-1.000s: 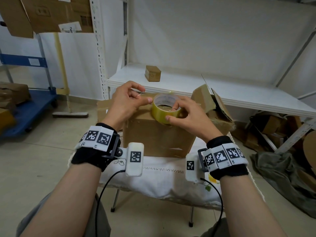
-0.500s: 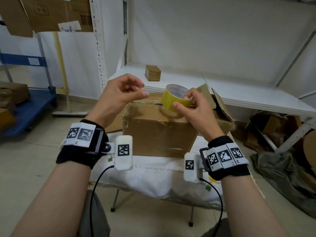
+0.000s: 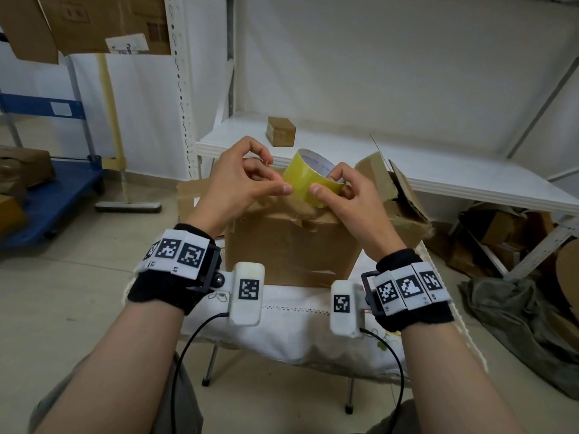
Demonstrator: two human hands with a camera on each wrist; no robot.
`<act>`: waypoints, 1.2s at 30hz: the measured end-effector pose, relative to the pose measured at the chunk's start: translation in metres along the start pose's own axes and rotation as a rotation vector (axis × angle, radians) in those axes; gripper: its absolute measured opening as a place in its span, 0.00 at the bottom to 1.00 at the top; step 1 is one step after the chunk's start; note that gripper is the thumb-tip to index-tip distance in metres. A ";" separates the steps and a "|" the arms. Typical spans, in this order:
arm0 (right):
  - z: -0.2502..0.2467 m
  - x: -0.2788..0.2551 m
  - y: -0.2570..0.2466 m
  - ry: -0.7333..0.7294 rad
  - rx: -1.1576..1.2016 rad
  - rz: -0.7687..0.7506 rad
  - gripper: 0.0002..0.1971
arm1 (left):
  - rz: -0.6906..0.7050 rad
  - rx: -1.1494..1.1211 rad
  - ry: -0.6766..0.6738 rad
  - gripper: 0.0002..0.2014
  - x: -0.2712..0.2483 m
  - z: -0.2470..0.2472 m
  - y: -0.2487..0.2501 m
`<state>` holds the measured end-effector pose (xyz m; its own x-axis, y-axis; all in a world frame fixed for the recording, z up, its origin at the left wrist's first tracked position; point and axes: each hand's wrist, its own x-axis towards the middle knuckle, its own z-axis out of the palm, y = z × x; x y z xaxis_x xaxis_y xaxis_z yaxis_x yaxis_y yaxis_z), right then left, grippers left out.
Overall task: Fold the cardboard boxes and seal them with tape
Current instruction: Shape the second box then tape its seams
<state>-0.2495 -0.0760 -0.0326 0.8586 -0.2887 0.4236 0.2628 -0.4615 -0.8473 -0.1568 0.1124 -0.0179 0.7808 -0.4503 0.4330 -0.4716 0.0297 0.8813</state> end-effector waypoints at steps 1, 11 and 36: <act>0.000 0.000 0.001 0.002 -0.017 0.004 0.17 | -0.007 0.020 0.019 0.27 0.001 0.001 -0.002; -0.002 -0.001 -0.003 -0.001 0.193 0.028 0.11 | -0.131 -0.102 -0.038 0.35 0.001 0.010 -0.001; -0.003 -0.006 -0.008 0.000 0.313 0.069 0.12 | 0.446 0.228 0.173 0.22 -0.002 0.038 -0.004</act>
<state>-0.2578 -0.0731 -0.0269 0.8791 -0.3103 0.3619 0.3269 -0.1603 -0.9314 -0.1723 0.0796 -0.0297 0.5314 -0.2842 0.7980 -0.8352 -0.0184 0.5496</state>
